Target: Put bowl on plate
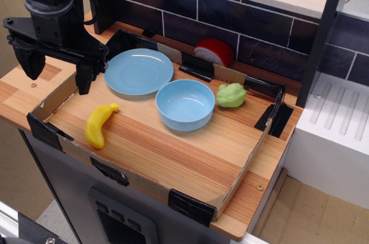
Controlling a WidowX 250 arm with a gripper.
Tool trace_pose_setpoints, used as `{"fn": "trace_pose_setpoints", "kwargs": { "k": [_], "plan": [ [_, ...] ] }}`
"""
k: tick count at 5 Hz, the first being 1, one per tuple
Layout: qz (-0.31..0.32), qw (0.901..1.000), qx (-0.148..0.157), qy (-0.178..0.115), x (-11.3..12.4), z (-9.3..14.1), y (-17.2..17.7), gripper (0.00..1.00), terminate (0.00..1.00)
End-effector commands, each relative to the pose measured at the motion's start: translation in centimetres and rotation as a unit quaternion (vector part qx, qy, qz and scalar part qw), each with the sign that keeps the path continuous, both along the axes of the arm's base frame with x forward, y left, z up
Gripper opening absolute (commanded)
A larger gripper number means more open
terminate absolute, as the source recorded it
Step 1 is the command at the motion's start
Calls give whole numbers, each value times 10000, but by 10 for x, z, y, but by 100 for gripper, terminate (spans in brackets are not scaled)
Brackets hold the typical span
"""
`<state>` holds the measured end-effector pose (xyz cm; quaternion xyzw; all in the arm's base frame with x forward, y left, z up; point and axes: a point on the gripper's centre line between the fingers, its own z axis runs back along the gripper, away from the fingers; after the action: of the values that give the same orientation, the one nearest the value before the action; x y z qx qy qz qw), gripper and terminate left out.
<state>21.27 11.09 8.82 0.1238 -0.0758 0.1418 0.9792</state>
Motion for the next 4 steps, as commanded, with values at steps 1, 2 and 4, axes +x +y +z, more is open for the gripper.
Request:
{"fn": "trace_pose_setpoints", "kwargs": {
  "k": [1, 2, 4],
  "plan": [
    [0, 10000, 0, 0, 0, 0, 0, 100, 0],
    [683, 9955, -652, -78, 20, -9, -17, 100, 0],
    [1222, 9854, -1145, -308, 52, -23, -46, 100, 0]
  ]
}}
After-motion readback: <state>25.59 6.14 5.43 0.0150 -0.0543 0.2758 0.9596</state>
